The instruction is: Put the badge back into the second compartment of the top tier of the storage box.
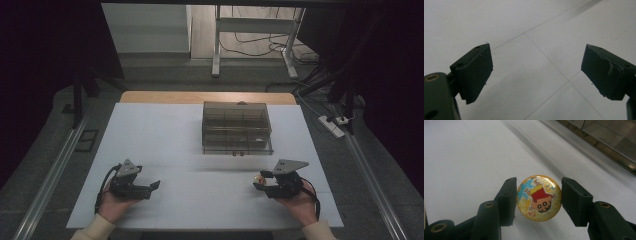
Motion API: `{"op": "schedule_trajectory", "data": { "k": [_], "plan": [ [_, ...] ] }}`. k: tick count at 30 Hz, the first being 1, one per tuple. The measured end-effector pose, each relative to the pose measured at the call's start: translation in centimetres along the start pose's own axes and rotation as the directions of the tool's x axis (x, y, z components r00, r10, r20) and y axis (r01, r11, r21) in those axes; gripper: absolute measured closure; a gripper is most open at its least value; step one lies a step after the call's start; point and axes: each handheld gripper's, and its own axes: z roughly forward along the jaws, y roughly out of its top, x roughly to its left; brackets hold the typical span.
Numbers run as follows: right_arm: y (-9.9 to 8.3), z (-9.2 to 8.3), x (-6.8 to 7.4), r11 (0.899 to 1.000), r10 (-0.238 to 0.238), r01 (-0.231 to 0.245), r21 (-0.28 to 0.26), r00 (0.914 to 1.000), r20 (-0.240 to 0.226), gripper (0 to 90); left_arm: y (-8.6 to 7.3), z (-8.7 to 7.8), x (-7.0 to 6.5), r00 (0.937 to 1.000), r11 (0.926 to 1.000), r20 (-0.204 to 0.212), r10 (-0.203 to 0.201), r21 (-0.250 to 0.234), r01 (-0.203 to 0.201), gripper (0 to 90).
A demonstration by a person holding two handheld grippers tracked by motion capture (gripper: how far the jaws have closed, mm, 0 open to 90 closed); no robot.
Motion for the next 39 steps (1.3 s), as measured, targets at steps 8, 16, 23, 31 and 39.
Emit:
{"op": "schedule_trajectory", "data": {
  "k": [8,16,23,31,39],
  "plan": [
    [0.0,-0.5,-0.1,0.999,0.009,-0.008,-0.036,0.9996,0.027,46.7,0.0,0.0,0.0,1.0000,1.0000,0.001,0.000,0.000,0.000,10.2],
    [0.0,-1.0,-0.2,0.997,0.016,-0.011,-0.080,0.9986,0.051,46.7,0.0,0.0,0.0,1.0000,1.0000,0.000,-0.002,-0.002,0.002,10.2],
    [0.0,-1.1,-0.2,0.996,0.019,-0.015,-0.091,0.9984,0.053,46.7,0.0,0.0,0.0,1.0000,1.0000,0.000,-0.001,-0.002,0.001,10.2],
    [0.1,-1.2,-0.2,0.994,0.018,-0.011,-0.108,0.9981,0.058,46.7,0.0,0.0,-0.1,1.0000,1.0000,-0.001,-0.001,-0.003,0.001,10.2],
    [0.2,-1.2,-0.4,0.990,0.031,-0.023,-0.137,0.9977,0.060,46.7,0.0,0.0,0.0,1.0000,1.0000,-0.001,-0.003,-0.002,0.003,10.2]
  ]
}}
